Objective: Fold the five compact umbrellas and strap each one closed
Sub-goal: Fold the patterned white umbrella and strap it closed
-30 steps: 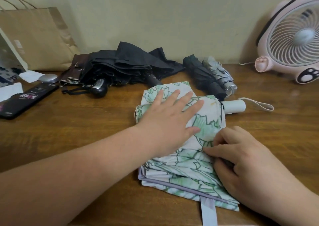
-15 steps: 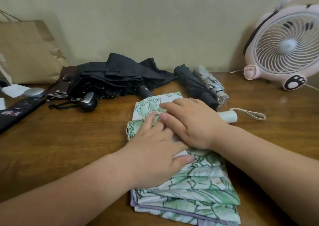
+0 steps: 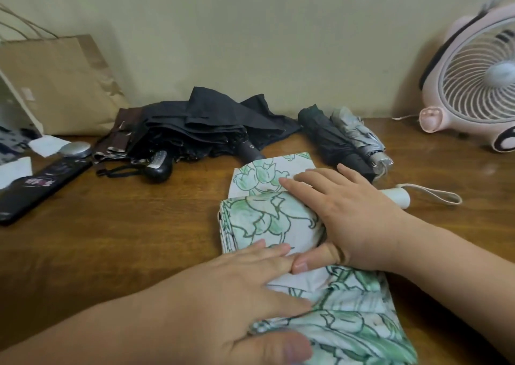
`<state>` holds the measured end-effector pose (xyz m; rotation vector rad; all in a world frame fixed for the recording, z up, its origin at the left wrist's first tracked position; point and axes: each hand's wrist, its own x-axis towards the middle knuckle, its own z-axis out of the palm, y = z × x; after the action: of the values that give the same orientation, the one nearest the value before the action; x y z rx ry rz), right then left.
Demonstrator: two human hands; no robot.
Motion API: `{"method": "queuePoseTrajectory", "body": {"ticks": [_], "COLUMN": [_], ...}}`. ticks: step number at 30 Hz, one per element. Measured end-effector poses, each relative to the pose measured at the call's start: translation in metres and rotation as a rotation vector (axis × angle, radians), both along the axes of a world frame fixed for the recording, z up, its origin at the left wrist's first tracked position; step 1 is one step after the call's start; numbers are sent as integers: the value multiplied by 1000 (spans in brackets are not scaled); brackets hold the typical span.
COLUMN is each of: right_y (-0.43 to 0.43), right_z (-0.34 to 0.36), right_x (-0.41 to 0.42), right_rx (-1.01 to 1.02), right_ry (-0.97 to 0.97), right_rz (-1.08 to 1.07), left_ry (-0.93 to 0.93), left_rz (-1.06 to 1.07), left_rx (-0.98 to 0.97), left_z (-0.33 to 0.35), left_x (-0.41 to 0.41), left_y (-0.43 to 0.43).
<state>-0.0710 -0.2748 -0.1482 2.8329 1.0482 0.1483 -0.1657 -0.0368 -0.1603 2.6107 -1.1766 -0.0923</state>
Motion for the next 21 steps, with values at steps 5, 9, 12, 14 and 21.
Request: {"method": "queuePoseTrajectory", "body": {"ticks": [5, 9, 12, 14, 21], "right_y": [2, 2, -4, -13, -43], "right_z": [5, 4, 3, 3, 9], "right_x": [-1, -5, -15, -24, -58], "right_rx": [-32, -19, -72, -97, -140], "right_ry": [62, 3, 2, 3, 61], "right_rz": [-30, -18, -9, -22, 4], "left_ry": [-278, -229, -216, -215, -168], "left_rz": [231, 263, 220, 234, 184], "left_rx": [-321, 49, 300, 304, 315], "left_z": [45, 31, 5, 0, 1], "left_x": [14, 54, 63, 64, 65], "left_y": [1, -28, -30, -26, -27]}}
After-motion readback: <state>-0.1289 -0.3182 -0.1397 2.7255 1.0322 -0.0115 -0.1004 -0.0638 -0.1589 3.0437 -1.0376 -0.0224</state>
